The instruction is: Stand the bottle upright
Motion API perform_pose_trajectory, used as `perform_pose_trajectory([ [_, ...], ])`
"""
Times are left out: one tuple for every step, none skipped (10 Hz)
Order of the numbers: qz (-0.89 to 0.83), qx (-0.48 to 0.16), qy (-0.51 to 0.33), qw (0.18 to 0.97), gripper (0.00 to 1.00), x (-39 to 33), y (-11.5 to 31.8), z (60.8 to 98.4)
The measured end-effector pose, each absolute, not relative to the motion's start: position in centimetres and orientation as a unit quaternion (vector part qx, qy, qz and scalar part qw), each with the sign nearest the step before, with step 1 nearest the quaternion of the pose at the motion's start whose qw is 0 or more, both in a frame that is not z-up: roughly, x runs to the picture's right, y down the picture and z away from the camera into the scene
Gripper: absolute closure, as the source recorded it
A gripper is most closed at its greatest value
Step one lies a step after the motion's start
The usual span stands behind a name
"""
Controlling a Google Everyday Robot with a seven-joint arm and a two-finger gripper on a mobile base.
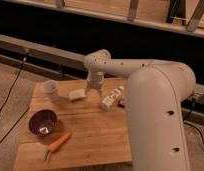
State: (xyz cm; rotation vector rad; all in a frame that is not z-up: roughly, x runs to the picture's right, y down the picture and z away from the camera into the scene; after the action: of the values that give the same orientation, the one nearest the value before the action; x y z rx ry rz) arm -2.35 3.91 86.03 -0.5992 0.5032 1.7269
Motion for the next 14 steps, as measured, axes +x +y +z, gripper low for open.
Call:
perform_pose_trajectory([
  [0.747,-0.254,0.22,0.574,0.35,-1.1,4.1,86.3],
  [0.756,-0.251,0.225,0.561,0.35,0.2,4.3,86.4],
  [0.762,-0.248,0.231,0.552,0.35,1.2,4.6,86.5],
  [0.768,-0.245,0.241,0.54,0.35,2.3,4.9,86.6],
  [0.775,-0.243,0.247,0.529,0.35,2.8,4.9,86.8],
  [0.785,-0.238,0.257,0.511,0.35,3.2,4.8,87.1],
  [0.791,-0.233,0.263,0.501,0.35,3.4,4.5,87.4],
  [0.798,-0.226,0.272,0.489,0.35,3.6,4.2,87.7],
  [0.804,-0.217,0.282,0.477,0.35,3.7,3.7,88.1],
  [0.806,-0.213,0.288,0.471,0.35,3.5,3.4,88.4],
  [0.807,-0.21,0.296,0.465,0.35,3.5,3.2,88.8],
  [0.807,-0.208,0.305,0.46,0.35,3.6,3.3,89.2],
  [0.807,-0.208,0.311,0.457,0.35,3.8,3.5,89.5],
  [0.806,-0.208,0.318,0.454,0.35,4.1,3.8,89.8],
])
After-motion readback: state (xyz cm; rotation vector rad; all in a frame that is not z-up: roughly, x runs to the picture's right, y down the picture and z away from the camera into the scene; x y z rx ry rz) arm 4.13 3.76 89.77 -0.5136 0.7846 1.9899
